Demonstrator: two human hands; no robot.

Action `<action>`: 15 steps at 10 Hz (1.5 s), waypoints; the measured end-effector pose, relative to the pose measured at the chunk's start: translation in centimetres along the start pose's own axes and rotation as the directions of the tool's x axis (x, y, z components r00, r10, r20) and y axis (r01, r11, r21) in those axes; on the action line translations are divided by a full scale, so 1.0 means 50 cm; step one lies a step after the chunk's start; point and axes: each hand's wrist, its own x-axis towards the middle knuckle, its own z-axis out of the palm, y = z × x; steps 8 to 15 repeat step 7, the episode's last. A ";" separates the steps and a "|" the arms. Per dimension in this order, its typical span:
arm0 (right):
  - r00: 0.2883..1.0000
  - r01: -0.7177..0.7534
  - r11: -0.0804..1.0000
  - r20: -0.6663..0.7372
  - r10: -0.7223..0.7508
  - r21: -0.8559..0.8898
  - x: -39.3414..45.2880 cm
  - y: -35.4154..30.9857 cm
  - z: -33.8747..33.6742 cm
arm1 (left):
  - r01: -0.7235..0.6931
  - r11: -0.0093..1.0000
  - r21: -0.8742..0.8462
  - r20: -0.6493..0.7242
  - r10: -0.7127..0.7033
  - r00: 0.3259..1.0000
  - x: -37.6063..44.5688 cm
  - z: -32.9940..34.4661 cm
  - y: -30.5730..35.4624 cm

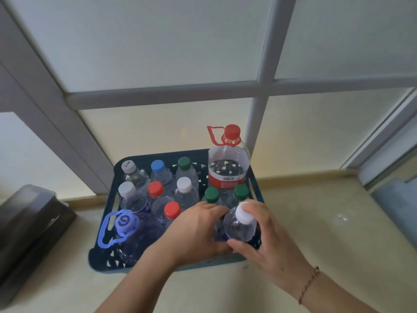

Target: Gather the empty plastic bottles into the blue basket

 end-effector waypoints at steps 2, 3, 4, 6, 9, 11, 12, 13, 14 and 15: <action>0.987 -0.041 0.972 0.143 0.075 -0.232 0.002 0.005 0.005 | -0.039 0.998 0.044 -0.004 0.040 0.999 0.003 0.009 -0.006; 0.983 -0.019 0.939 0.167 0.081 -0.342 0.011 0.009 0.001 | -0.058 0.998 0.030 -0.033 0.059 0.998 0.002 0.008 -0.009; 0.984 -0.022 0.944 0.158 0.078 -0.329 0.033 0.019 -0.019 | -0.063 0.996 0.058 -0.084 0.068 0.994 -0.002 0.002 -0.006; 0.966 0.003 0.952 0.246 0.075 -0.305 0.053 0.034 -0.007 | 0.010 1.000 0.024 -0.163 -0.006 0.987 -0.014 0.031 -0.004; 0.980 0.004 0.961 0.190 0.051 -0.278 0.040 0.027 0.013 | 0.014 1.000 0.022 -0.206 -0.010 0.978 -0.021 0.066 -0.008; 0.980 0.004 0.961 0.190 0.051 -0.278 0.040 0.027 0.013 | 0.014 1.000 0.022 -0.206 -0.010 0.978 -0.021 0.066 -0.008; 0.980 0.004 0.961 0.190 0.051 -0.278 0.040 0.027 0.013 | 0.014 1.000 0.022 -0.206 -0.010 0.978 -0.021 0.066 -0.008; 0.980 0.004 0.961 0.190 0.051 -0.278 0.040 0.027 0.013 | 0.014 1.000 0.022 -0.206 -0.010 0.978 -0.021 0.066 -0.008; 0.980 0.004 0.961 0.190 0.051 -0.278 0.040 0.027 0.013 | 0.014 1.000 0.022 -0.206 -0.010 0.978 -0.021 0.066 -0.008; 0.980 0.004 0.961 0.190 0.051 -0.278 0.040 0.027 0.013 | 0.014 1.000 0.022 -0.206 -0.010 0.978 -0.021 0.066 -0.008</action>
